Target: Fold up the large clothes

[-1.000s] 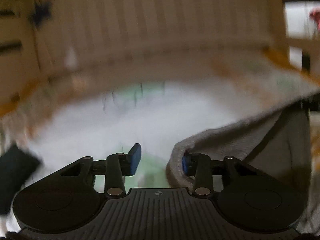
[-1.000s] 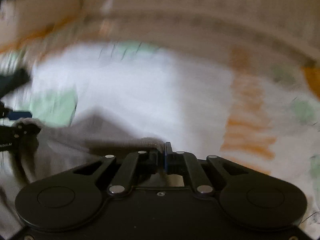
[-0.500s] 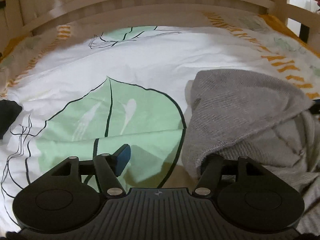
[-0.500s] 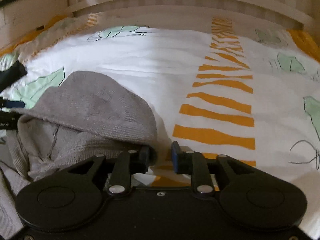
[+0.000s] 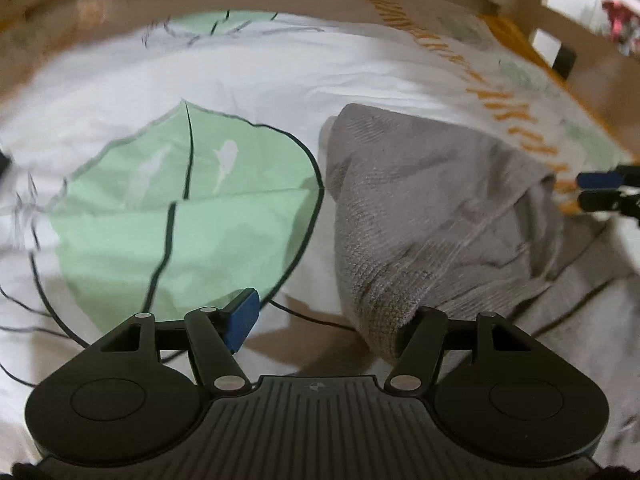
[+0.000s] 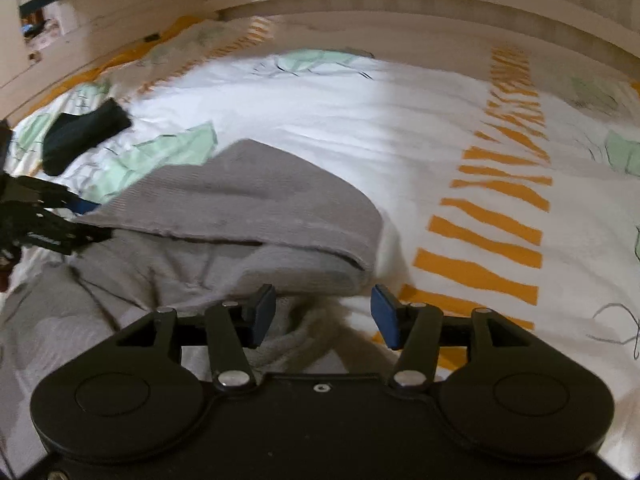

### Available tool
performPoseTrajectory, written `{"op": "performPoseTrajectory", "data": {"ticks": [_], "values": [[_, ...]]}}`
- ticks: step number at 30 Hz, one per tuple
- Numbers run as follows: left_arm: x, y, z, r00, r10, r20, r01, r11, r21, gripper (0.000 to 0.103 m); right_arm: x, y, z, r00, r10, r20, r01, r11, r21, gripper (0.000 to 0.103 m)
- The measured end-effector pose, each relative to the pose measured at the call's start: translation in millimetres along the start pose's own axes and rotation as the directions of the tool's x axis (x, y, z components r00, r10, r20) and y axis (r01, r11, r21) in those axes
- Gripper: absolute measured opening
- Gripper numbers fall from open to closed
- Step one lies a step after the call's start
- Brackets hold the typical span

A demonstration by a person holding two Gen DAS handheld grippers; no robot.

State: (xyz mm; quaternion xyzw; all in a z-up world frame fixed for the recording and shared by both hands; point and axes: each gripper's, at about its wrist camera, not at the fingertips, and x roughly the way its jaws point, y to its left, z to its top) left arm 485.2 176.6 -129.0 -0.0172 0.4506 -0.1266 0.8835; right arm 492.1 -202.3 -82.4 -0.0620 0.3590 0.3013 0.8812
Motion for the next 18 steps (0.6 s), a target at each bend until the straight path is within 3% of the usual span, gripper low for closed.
{"op": "performPoseTrajectory", "data": {"ticks": [2, 4, 8, 10, 14, 18], "values": [[-2, 6, 3, 0.999, -0.045, -0.015, 0.045, 0.999, -0.011, 0.063, -3, -1, 6, 1.0, 0.016, 0.026, -0.017, 1.0, 0.026, 0.061], [-5, 3, 1, 0.999, -0.042, -0.011, 0.042, 0.999, 0.02, 0.068, -2, -2, 12, 0.999, 0.023, 0.046, -0.025, 0.998, 0.051, 0.065], [-7, -17, -13, 0.997, 0.066, 0.028, -0.07, 0.986, 0.151, 0.074, 5, -2, 19, 0.998, -0.001, 0.067, -0.004, 0.997, 0.079, 0.065], [-10, -29, -22, 0.995, 0.071, 0.077, -0.086, 0.972, 0.22, 0.074, 8, -3, 19, 0.997, -0.011, 0.078, 0.003, 0.995, 0.102, 0.065], [-16, -32, -26, 0.986, -0.107, 0.125, 0.074, 0.968, 0.239, 0.077, 10, 0, 17, 0.995, 0.017, 0.095, -0.031, 0.989, 0.142, 0.065], [-24, -41, -26, 0.968, -0.238, 0.075, 0.203, 0.926, 0.318, 0.083, 7, 5, 18, 0.995, 0.029, 0.099, -0.041, 0.992, 0.123, 0.065]]}}
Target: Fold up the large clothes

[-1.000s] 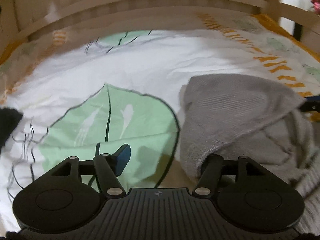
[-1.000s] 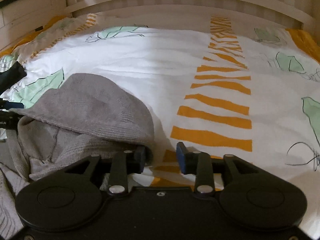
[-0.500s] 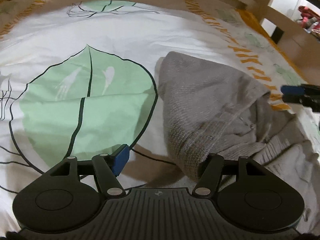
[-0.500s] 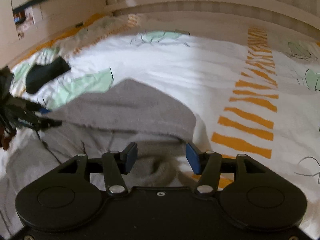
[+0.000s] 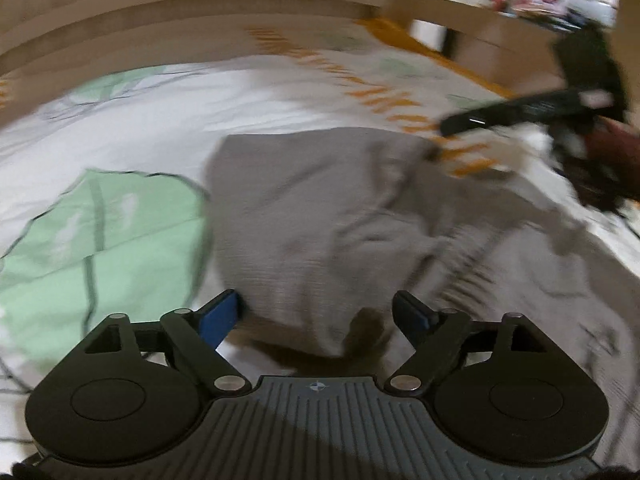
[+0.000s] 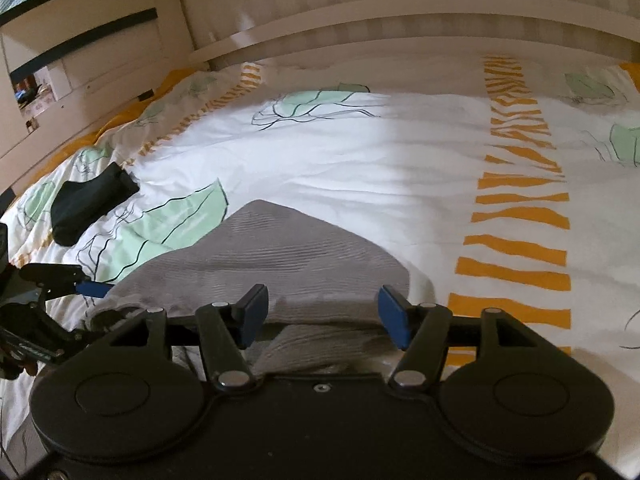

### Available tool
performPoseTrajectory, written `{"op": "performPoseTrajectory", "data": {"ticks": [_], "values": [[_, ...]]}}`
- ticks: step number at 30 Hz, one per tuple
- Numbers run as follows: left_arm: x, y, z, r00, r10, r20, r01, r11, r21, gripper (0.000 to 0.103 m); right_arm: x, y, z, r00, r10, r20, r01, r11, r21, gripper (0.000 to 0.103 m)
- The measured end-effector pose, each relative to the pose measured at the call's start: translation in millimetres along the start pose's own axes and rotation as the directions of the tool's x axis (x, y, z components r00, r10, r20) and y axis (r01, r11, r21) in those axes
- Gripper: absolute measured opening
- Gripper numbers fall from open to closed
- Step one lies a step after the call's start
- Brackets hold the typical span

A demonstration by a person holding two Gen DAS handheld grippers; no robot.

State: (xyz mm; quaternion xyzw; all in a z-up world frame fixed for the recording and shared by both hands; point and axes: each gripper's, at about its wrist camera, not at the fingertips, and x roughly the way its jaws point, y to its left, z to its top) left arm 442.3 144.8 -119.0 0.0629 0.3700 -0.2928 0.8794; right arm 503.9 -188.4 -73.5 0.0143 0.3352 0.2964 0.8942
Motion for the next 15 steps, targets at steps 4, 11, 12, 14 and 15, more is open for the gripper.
{"op": "performPoseTrajectory", "data": {"ticks": [4, 11, 12, 14, 15], "values": [[-16, 11, 10, 0.992, -0.079, 0.097, 0.085, 0.994, -0.063, 0.084, -1, -3, 6, 1.0, -0.002, 0.013, 0.002, 1.0, 0.0, 0.066], [3, 69, 39, 0.992, 0.091, 0.087, -0.049, 0.916, -0.399, 0.084, 23, -8, 32, 0.998, -0.054, 0.011, 0.054, 0.998, -0.033, 0.066], [11, 79, 43, 0.993, 0.097, 0.074, -0.053, 0.889, -0.456, 0.084, 28, -8, 35, 0.998, -0.059, 0.008, 0.059, 0.998, -0.038, 0.066], [24, 92, 44, 0.995, 0.079, 0.058, -0.036, 0.844, -0.535, 0.084, 40, -7, 42, 0.997, -0.071, -0.003, 0.071, 0.996, -0.049, 0.066], [34, 98, 46, 0.996, 0.071, 0.045, -0.033, 0.825, -0.564, 0.083, 47, -7, 45, 0.997, -0.078, -0.008, 0.078, 0.995, -0.055, 0.066]]}}
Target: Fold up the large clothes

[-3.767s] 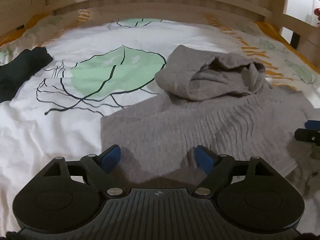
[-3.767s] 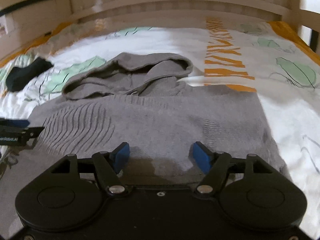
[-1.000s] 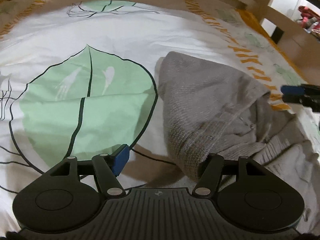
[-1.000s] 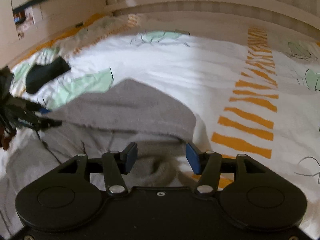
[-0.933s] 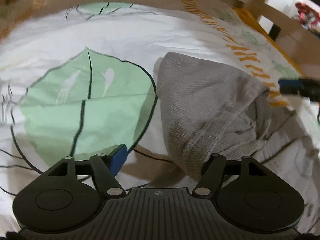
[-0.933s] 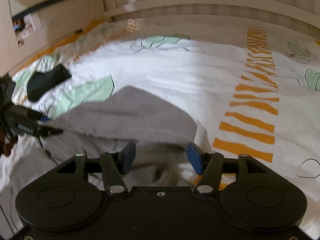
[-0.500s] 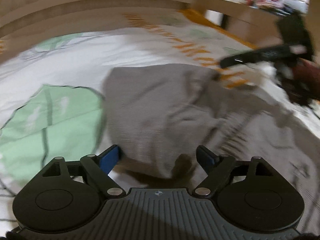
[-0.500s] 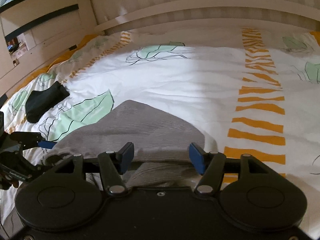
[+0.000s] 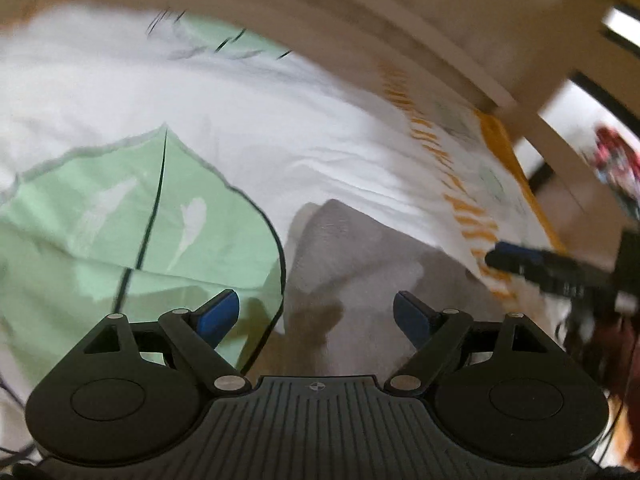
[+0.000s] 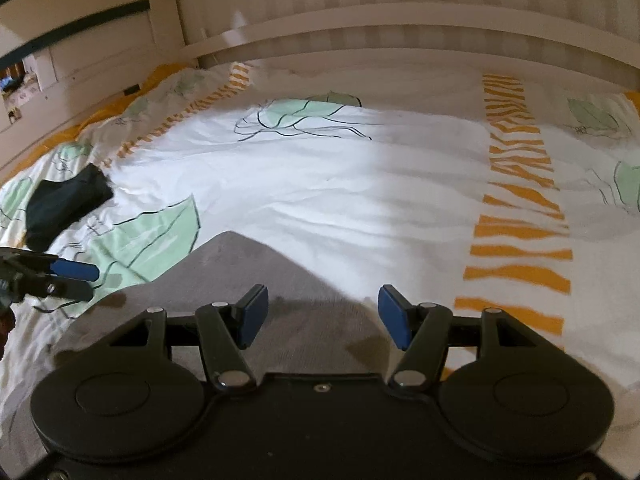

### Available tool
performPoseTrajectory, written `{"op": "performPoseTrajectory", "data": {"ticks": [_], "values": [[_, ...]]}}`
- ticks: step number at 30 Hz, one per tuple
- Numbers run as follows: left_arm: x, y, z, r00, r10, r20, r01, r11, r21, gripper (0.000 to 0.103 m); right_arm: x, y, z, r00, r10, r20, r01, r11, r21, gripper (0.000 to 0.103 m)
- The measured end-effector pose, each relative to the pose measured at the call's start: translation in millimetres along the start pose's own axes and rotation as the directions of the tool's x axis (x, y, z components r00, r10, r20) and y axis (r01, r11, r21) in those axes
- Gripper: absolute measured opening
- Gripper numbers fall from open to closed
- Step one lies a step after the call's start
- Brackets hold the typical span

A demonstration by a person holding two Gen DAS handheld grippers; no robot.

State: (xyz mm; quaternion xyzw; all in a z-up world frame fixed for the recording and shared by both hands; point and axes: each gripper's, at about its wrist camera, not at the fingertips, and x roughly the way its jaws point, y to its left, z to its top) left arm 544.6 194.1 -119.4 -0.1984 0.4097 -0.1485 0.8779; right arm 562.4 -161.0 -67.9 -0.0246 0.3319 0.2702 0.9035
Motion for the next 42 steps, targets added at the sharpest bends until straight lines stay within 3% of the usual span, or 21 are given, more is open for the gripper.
{"op": "performPoseTrajectory", "data": {"ticks": [3, 5, 7, 9, 10, 11, 12, 13, 14, 15, 18, 19, 22, 24, 27, 29, 31, 33, 34, 38, 42], "values": [[24, 2, 7, 0.997, 0.027, -0.071, -0.026, 1.0, 0.014, 0.078, 18, 1, 6, 1.0, -0.009, -0.017, 0.009, 1.0, 0.001, 0.066], [38, -2, 5, 0.986, 0.097, -0.139, -0.087, 0.994, 0.073, 0.059, 31, 2, 7, 0.999, -0.013, -0.04, 0.013, 1.0, 0.001, 0.066], [46, -4, 3, 0.975, 0.141, -0.17, -0.123, 0.986, 0.113, 0.056, 43, 3, 5, 0.998, -0.02, -0.066, 0.019, 1.0, -0.007, 0.065], [46, -3, 3, 0.976, 0.139, -0.169, -0.123, 0.987, 0.103, 0.056, 55, 4, 0, 0.995, -0.019, -0.1, 0.018, 1.0, -0.007, 0.065], [45, -4, 2, 0.977, 0.138, -0.165, -0.122, 0.987, 0.106, 0.045, 61, 5, -3, 0.992, -0.016, -0.124, 0.015, 1.0, -0.008, 0.065], [44, -5, 1, 0.979, 0.13, -0.158, -0.112, 0.986, 0.123, 0.012, 66, 6, -8, 0.989, -0.011, -0.148, 0.01, 1.0, -0.01, 0.064], [46, -9, 1, 0.981, 0.109, -0.159, -0.087, 0.986, 0.143, 0.007, 68, 8, -11, 0.987, -0.009, -0.162, 0.007, 1.0, -0.014, 0.053], [45, -14, 1, 0.983, 0.115, -0.146, -0.088, 0.98, 0.177, 0.007, 69, 10, -15, 0.985, -0.006, -0.17, 0.002, 1.0, -0.022, 0.043], [43, -22, 1, 0.982, 0.143, -0.119, -0.113, 0.966, 0.232, 0.007, 66, 11, -16, 0.987, -0.005, -0.162, 0.0, 1.0, -0.027, 0.019], [41, -32, 2, 0.983, 0.168, -0.078, -0.139, 0.946, 0.294, 0.007, 62, 12, -16, 0.989, -0.001, -0.148, -0.003, 1.0, -0.028, 0.015], [27, -68, 7, 0.979, 0.159, 0.13, -0.201, 0.866, 0.458, 0.007, 38, 8, -8, 0.998, -0.051, -0.044, 0.05, 0.998, -0.027, 0.013], [27, -75, 9, 0.976, 0.148, 0.16, -0.207, 0.852, 0.481, 0.007, 28, 3, -5, 0.996, -0.087, 0.006, 0.087, 0.996, -0.01, 0.01], [42, -86, 17, 0.97, 0.19, 0.149, -0.24, 0.827, 0.508, 0.007, 10, -22, -3, 0.985, -0.161, 0.065, 0.155, 0.984, 0.085, 0.006], [53, -84, 16, 0.966, 0.23, 0.118, -0.258, 0.817, 0.516, 0.008, 12, -38, -6, 0.987, -0.157, 0.027, 0.152, 0.98, 0.129, 0.006], [57, -63, 7, 0.962, 0.27, 0.036, -0.255, 0.845, 0.469, 0.009, 12, -50, -17, 0.991, -0.131, -0.026, 0.134, 0.983, 0.126, 0.018], [56, -49, 1, 0.967, 0.253, -0.01, -0.225, 0.876, 0.426, 0.01, 11, -51, -20, 0.994, -0.106, -0.035, 0.109, 0.989, 0.102, 0.018], [54, -36, -1, 0.973, 0.228, -0.028, -0.201, 0.902, 0.382, 0.011, 10, -48, -19, 0.995, -0.097, -0.033, 0.099, 0.992, 0.083, 0.027], [48, -26, 0, 0.981, 0.193, -0.034, -0.172, 0.929, 0.328, 0.012, 13, -43, -12, 0.997, -0.074, -0.016, 0.075, 0.994, 0.084, 0.055], [48, -23, 4, 0.983, 0.178, -0.043, -0.157, 0.943, 0.294, 0.013, 15, -40, -8, 0.998, -0.058, -0.007, 0.058, 0.995, 0.085, 0.059], [47, -18, 20, 0.993, 0.114, -0.033, -0.106, 0.977, 0.187, 0.037, 32, -23, 8, 1.0, -0.004, -0.006, 0.004, 0.998, 0.06, 0.06], [53, -23, 33, 0.996, 0.089, -0.013, -0.086, 0.986, 0.144, 0.053, 50, -4, 21, 0.999, 0.023, -0.029, -0.022, 0.999, 0.024, 0.061]]}}
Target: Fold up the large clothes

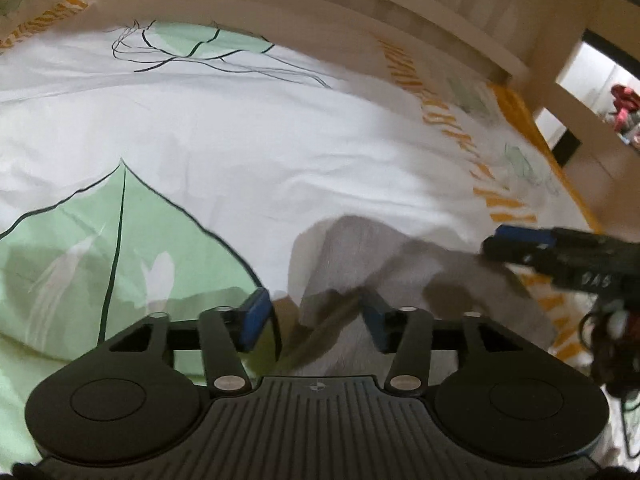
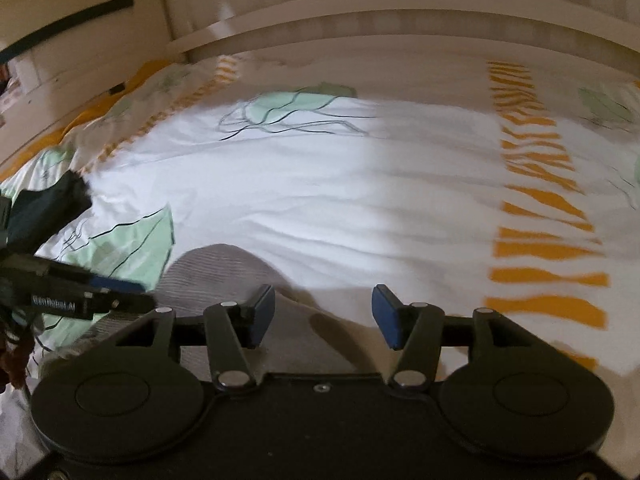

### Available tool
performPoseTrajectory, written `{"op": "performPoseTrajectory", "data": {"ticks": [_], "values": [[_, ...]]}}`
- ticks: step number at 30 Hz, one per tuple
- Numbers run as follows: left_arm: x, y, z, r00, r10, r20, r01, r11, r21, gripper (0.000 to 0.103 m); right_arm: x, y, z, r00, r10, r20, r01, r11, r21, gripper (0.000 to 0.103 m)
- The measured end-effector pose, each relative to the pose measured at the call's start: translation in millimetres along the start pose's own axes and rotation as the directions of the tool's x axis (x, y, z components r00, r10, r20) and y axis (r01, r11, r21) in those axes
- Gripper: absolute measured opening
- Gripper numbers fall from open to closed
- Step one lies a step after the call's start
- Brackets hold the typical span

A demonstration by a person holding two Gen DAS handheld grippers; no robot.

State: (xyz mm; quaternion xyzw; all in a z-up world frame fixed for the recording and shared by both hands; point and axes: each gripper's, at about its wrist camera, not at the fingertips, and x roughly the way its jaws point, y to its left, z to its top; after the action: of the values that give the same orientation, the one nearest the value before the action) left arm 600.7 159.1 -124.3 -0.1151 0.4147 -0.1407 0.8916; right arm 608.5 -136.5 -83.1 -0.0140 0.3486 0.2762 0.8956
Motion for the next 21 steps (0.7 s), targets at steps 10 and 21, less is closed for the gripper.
{"op": "performPoseTrajectory", "data": {"ticks": [10, 21], "values": [[27, -10, -6, 0.995, 0.053, -0.083, -0.046, 0.995, 0.083, 0.056, 38, -1, -23, 0.989, -0.013, -0.145, 0.021, 0.998, 0.053, 0.061], [-58, -61, -27, 0.971, 0.036, 0.237, -0.113, 0.94, 0.322, 0.007, -31, 19, -19, 0.997, -0.047, 0.063, 0.05, 0.997, -0.053, 0.012]]}}
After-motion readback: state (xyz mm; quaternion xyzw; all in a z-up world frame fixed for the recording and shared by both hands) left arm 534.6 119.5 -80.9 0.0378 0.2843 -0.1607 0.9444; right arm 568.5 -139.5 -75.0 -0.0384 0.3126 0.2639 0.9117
